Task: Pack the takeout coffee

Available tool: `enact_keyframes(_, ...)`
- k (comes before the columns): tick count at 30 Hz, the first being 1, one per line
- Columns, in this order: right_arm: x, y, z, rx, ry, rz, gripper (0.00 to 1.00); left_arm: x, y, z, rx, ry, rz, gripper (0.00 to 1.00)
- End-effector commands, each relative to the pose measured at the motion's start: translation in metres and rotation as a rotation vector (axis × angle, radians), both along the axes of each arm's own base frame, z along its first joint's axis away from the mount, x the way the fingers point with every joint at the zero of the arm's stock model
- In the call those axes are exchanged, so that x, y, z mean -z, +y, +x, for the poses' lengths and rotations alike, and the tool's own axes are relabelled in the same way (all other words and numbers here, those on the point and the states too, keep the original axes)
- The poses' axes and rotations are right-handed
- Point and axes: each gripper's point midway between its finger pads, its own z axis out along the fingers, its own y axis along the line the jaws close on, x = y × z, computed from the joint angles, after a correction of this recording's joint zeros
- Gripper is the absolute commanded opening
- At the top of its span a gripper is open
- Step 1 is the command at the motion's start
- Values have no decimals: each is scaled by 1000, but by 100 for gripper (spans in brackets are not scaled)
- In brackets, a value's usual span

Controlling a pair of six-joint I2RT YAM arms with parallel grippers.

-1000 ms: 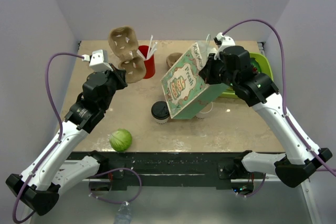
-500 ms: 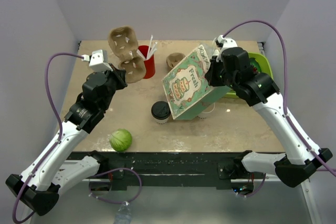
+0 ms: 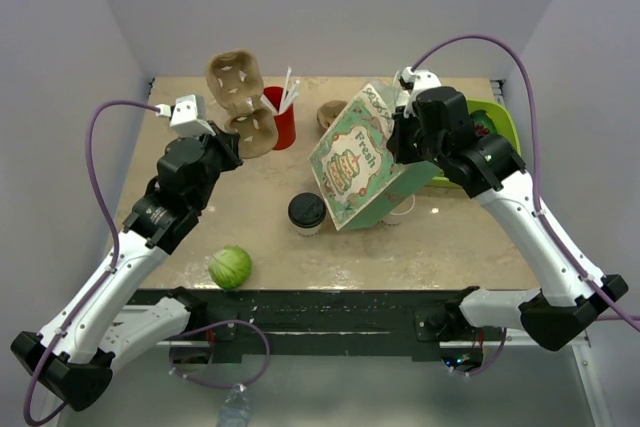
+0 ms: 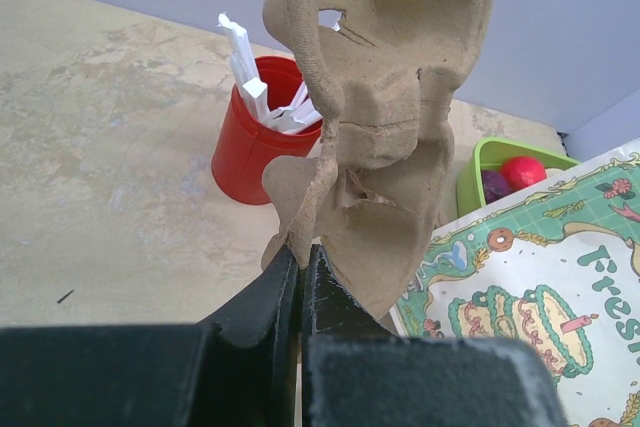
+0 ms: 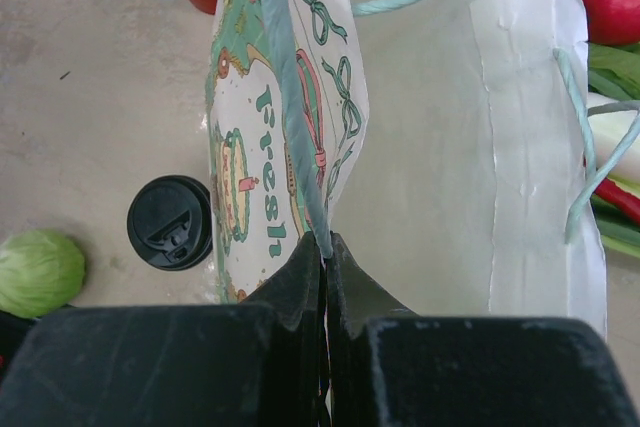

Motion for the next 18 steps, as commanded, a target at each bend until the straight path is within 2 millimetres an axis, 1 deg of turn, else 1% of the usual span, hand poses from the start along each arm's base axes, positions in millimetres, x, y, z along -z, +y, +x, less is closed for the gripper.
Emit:
enact_keyframes(1, -3, 10, 2, -54, -26, -5, 0, -9, 0, 3, -6, -32, -11, 0)
enact_keyframes(5, 5, 11, 5, -38, -16, -38, 0, -8, -1, 4, -3, -31, -11, 0)
enact_keyframes(7, 8, 17, 2, -49, -17, -52, 0, -10, -1, 4, 0, -33, -13, 0)
enact_keyframes(8, 10, 17, 3, -40, -20, -67, 0, -10, -2, 4, 5, -33, -13, 0)
enact_keyframes(9, 11, 24, -1, -57, -21, -79, 0, -10, -2, 4, 6, -34, -14, 0)
enact_keyframes(13, 14, 34, -5, -65, -31, -116, 0, -11, -6, 4, 23, -34, -17, 0)
enact_keyframes(17, 16, 47, -7, -91, -38, -98, 0, -12, -7, 4, 30, -36, -21, 0)
enact_keyframes(18, 17, 53, -7, -105, -41, -80, 0, -12, -8, 4, 32, -36, -23, 0)
